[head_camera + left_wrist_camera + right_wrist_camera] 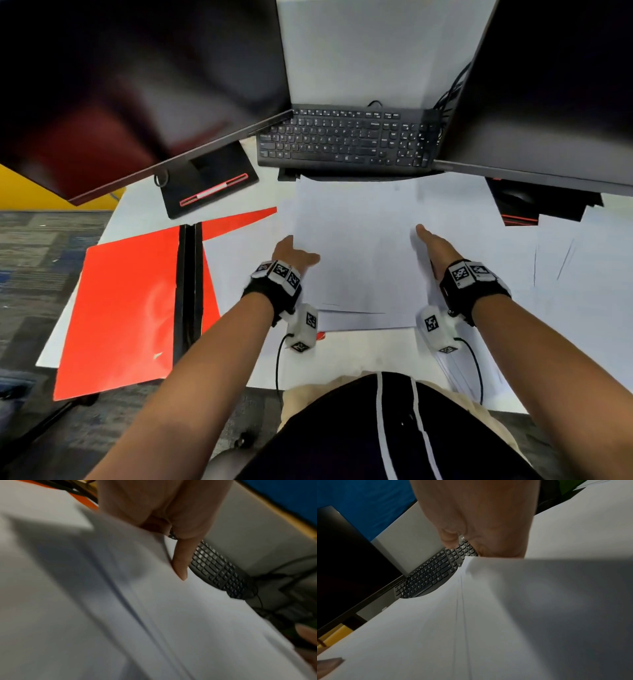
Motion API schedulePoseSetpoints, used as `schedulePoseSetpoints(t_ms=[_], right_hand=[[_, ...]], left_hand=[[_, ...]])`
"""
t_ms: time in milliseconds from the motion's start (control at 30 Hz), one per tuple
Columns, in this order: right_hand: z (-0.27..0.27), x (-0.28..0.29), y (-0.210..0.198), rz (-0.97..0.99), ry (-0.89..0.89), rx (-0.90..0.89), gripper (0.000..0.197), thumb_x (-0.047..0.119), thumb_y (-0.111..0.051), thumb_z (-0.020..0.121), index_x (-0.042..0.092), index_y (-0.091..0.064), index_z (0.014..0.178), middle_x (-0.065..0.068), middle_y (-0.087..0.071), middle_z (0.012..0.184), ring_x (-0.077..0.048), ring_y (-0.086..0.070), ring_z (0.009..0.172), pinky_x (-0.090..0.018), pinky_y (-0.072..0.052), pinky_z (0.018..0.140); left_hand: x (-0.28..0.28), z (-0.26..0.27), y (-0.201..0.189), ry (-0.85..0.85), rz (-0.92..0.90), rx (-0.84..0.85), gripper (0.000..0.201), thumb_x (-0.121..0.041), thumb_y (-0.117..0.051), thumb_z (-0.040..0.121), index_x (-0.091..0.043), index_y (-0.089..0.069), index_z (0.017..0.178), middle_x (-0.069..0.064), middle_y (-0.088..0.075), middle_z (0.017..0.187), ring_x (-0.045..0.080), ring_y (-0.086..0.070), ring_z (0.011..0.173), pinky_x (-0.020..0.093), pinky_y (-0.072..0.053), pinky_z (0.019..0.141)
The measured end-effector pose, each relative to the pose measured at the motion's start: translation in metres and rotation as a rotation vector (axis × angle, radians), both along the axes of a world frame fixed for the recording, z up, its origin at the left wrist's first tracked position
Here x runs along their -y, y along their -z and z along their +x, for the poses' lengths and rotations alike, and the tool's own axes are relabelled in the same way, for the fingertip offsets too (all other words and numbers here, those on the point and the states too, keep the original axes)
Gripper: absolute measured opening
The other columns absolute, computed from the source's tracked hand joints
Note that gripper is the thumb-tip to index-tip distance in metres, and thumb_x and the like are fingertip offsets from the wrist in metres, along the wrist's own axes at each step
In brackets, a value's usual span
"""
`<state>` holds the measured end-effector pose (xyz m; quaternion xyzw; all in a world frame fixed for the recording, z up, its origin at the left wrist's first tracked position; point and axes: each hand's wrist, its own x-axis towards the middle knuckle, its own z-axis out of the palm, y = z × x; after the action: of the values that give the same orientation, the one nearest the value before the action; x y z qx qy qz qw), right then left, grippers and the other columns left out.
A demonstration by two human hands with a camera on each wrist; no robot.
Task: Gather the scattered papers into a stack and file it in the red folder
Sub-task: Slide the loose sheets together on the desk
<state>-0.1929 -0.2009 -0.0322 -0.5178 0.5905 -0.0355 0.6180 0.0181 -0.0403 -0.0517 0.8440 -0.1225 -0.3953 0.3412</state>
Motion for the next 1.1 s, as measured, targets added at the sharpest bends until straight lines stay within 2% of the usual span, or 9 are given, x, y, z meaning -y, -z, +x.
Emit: schedulePoseSetpoints(t_ms=[67,233,433,533,700,800,933,1033,1100], right_hand=[[0.003,0.001,0.001,-0.021,-0.049,-0.027,0.066,0.046,-0.039,0.097,0.002,-0.03,0.146,-0.016,-0.032,0.153,-0.033,-0.033,0.139,-0.045,-0.024,0.116],[-0.001,0.005,0.014,-0.043,-0.038,-0.055,0.077,0.035,-0.055,0.093,0.005,-0.015,0.151,-0.01,-0.021,0.158,-0.028,-0.025,0.144,-0.04,-0.023,0.116],[0.0,0.006,0.012,-0.137,-0.132,-0.189,0.074,0.019,-0.066,0.085,0.001,-0.027,0.146,-0.014,-0.037,0.149,-0.029,-0.039,0.136,-0.035,-0.033,0.108],[0.002,0.005,0.012,-0.165,-0.159,-0.235,0.071,0.015,-0.065,0.084,-0.003,-0.03,0.143,-0.017,-0.039,0.146,-0.031,-0.041,0.133,-0.036,-0.036,0.106],[0.005,0.006,0.016,-0.194,-0.167,-0.28,0.067,0.012,-0.063,0.086,-0.004,-0.029,0.142,-0.018,-0.039,0.145,-0.032,-0.041,0.132,-0.036,-0.037,0.103],[0.005,0.008,0.015,-0.211,-0.184,-0.279,0.068,0.011,-0.063,0.087,-0.003,-0.028,0.143,-0.018,-0.038,0.146,-0.032,-0.04,0.133,-0.036,-0.036,0.105],[0.006,0.006,0.015,-0.263,-0.177,-0.231,0.073,0.008,-0.065,0.085,0.001,-0.025,0.145,-0.017,-0.039,0.146,-0.032,-0.041,0.133,-0.037,-0.035,0.107],[0.003,0.007,0.016,-0.314,-0.161,-0.162,0.061,0.001,-0.064,0.083,0.003,-0.036,0.137,-0.015,-0.051,0.133,-0.029,-0.051,0.119,-0.035,-0.041,0.098],[-0.002,0.008,0.014,-0.308,-0.119,-0.066,0.05,-0.004,-0.064,0.082,0.006,-0.045,0.127,-0.013,-0.058,0.12,-0.027,-0.056,0.108,-0.033,-0.043,0.092]], left_hand=[[0.004,0.005,0.022,0.024,0.041,0.011,0.119,-0.047,-0.081,0.027,-0.008,-0.05,0.135,0.011,-0.056,0.137,0.029,-0.056,0.123,0.042,-0.046,0.104],[0.007,-0.027,-0.014,0.089,0.136,0.047,0.099,-0.027,-0.085,0.066,-0.006,-0.03,0.146,0.011,-0.04,0.149,0.028,-0.041,0.137,0.038,-0.039,0.11],[0.008,-0.042,-0.02,0.159,0.202,0.129,0.097,-0.056,-0.072,0.068,-0.007,-0.031,0.141,0.012,-0.045,0.142,0.033,-0.048,0.127,0.042,-0.047,0.099],[-0.009,-0.02,-0.026,-0.03,0.274,0.168,0.097,-0.064,-0.061,0.073,-0.007,-0.03,0.144,0.016,-0.039,0.147,0.037,-0.043,0.132,0.048,-0.042,0.105],[-0.07,0.03,-0.019,-0.139,0.571,0.25,0.072,-0.017,-0.052,0.09,-0.006,-0.014,0.15,0.029,-0.009,0.156,0.048,-0.014,0.143,0.056,-0.024,0.116],[-0.084,0.04,-0.02,-0.241,0.602,0.23,0.077,-0.02,-0.058,0.088,-0.002,-0.016,0.15,0.024,-0.013,0.157,0.043,-0.017,0.144,0.052,-0.022,0.118],[-0.094,0.039,-0.018,-0.121,0.475,0.372,0.053,-0.018,-0.04,0.092,-0.027,-0.039,0.144,0.005,-0.029,0.156,0.037,-0.033,0.14,0.045,-0.039,0.11],[-0.089,0.032,-0.036,-0.156,0.387,0.377,0.037,-0.01,-0.044,0.09,-0.016,-0.064,0.12,0.0,-0.061,0.116,0.025,-0.061,0.115,0.029,-0.051,0.093],[-0.084,0.034,-0.04,-0.175,0.315,0.287,0.031,-0.008,-0.045,0.093,-0.008,-0.064,0.117,0.009,-0.062,0.12,0.029,-0.061,0.113,0.03,-0.051,0.092]])
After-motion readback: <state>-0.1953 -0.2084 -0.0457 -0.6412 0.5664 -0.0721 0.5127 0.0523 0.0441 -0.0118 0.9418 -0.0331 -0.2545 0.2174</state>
